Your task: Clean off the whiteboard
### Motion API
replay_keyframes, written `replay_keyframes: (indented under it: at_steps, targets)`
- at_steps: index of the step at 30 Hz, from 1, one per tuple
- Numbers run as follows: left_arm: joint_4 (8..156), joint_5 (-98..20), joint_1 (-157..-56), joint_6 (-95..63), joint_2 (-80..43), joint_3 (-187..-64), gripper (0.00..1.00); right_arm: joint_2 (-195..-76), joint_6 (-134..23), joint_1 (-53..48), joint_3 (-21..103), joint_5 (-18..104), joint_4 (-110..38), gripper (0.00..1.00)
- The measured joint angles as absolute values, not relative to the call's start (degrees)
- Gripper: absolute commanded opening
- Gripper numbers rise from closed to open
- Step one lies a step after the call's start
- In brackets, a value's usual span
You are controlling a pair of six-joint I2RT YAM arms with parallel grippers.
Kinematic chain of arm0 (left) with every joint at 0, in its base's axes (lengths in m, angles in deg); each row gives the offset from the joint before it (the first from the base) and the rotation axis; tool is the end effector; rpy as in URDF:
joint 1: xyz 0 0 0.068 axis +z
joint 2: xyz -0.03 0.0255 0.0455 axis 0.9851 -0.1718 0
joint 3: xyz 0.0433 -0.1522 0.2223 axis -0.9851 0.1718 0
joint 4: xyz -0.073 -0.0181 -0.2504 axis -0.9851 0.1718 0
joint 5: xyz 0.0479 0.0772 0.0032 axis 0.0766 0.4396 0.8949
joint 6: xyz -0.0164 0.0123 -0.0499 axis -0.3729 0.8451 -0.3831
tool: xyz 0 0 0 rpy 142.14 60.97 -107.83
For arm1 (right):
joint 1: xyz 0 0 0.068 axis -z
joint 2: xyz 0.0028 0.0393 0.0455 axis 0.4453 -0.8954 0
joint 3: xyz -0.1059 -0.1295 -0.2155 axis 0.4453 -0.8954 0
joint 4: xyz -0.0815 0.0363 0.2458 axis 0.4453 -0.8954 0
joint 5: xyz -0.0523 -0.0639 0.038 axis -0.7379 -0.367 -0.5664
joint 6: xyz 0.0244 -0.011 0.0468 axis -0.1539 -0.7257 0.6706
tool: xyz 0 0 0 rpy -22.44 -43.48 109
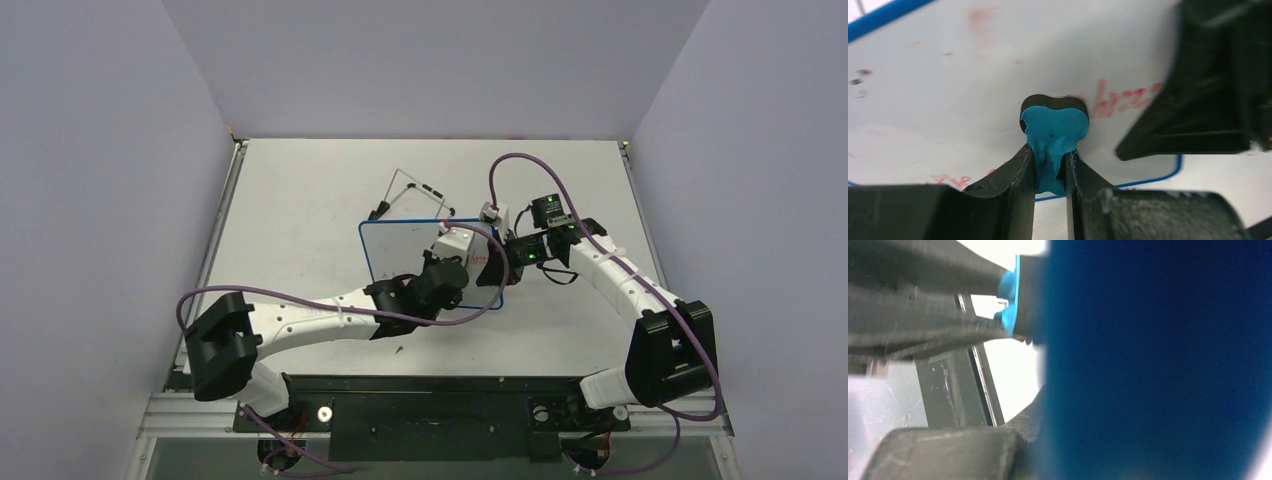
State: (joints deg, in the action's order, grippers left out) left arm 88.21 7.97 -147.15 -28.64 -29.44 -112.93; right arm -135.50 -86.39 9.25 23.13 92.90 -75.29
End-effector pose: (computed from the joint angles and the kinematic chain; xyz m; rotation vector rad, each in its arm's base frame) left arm 0.1522 -0.3020 0.2658 0.3548 1.9678 -0.3061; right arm 0.2479 0.1081 0.2499 -1.1160 2.0855 1.2461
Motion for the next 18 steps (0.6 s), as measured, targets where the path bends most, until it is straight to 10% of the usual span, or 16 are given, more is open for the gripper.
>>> replay_keyframes:
  at_steps: [18]
  targets:
    - [90.5,9.5,-148.7,-25.1,-32.3,-117.1,0.0,-135.5,-86.7,9.2,23.1,92.9,-75.6,0.0]
